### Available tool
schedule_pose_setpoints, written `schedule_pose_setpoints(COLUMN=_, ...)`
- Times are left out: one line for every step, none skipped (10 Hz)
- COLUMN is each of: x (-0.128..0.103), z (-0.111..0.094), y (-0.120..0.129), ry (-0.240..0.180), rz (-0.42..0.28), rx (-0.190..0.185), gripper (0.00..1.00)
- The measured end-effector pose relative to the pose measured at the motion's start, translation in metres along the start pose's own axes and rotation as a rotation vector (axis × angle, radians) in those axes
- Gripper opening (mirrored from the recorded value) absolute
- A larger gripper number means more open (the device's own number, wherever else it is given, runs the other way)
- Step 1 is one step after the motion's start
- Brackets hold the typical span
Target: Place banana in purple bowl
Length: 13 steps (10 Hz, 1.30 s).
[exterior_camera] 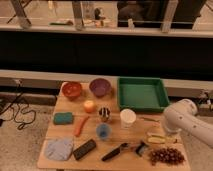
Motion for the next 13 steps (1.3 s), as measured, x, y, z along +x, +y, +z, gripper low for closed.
schedule_pose_setpoints(x=-0.002, z=0.002, y=0.002, ry=-0.021, rz=0.001, rx=-0.017, gripper=0.80)
schedule_pose_setpoints(x=-0.003, z=0.003, y=0.002, ry=-0.037, rz=0.004, rx=-0.030, gripper=0.80)
schedule_pose_setpoints(x=-0.002, z=0.006, y=0.004, ry=-0.066, rz=0.011, rx=-0.057, gripper=0.80)
schedule_pose_setpoints(x=-0.003, z=0.007, y=0.005, ry=-0.083, rz=0.014, rx=-0.073, gripper=0.80)
schedule_pose_setpoints(x=-0.006, z=0.009, y=0.005, ry=-0.105, rz=0.014, rx=-0.093, gripper=0.80)
schedule_pose_setpoints(x=-0.010, z=0.011, y=0.004, ry=-0.122, rz=0.012, rx=-0.108, gripper=0.80)
schedule_pose_setpoints(x=-0.011, z=0.012, y=0.002, ry=-0.137, rz=0.015, rx=-0.121, gripper=0.80)
schedule_pose_setpoints(x=-0.012, z=0.013, y=0.001, ry=-0.147, rz=0.015, rx=-0.126, gripper=0.80)
schedule_pose_setpoints(x=-0.013, z=0.014, y=0.000, ry=-0.157, rz=0.012, rx=-0.128, gripper=0.80)
schedule_pose_setpoints(x=-0.015, z=0.014, y=-0.002, ry=-0.164, rz=0.008, rx=-0.128, gripper=0.80)
schedule_pose_setpoints(x=-0.017, z=0.014, y=-0.004, ry=-0.173, rz=0.005, rx=-0.126, gripper=0.80)
schedule_pose_setpoints(x=-0.015, z=0.014, y=-0.004, ry=-0.179, rz=0.008, rx=-0.125, gripper=0.78)
schedule_pose_setpoints(x=-0.013, z=0.014, y=-0.005, ry=-0.184, rz=0.012, rx=-0.122, gripper=0.70)
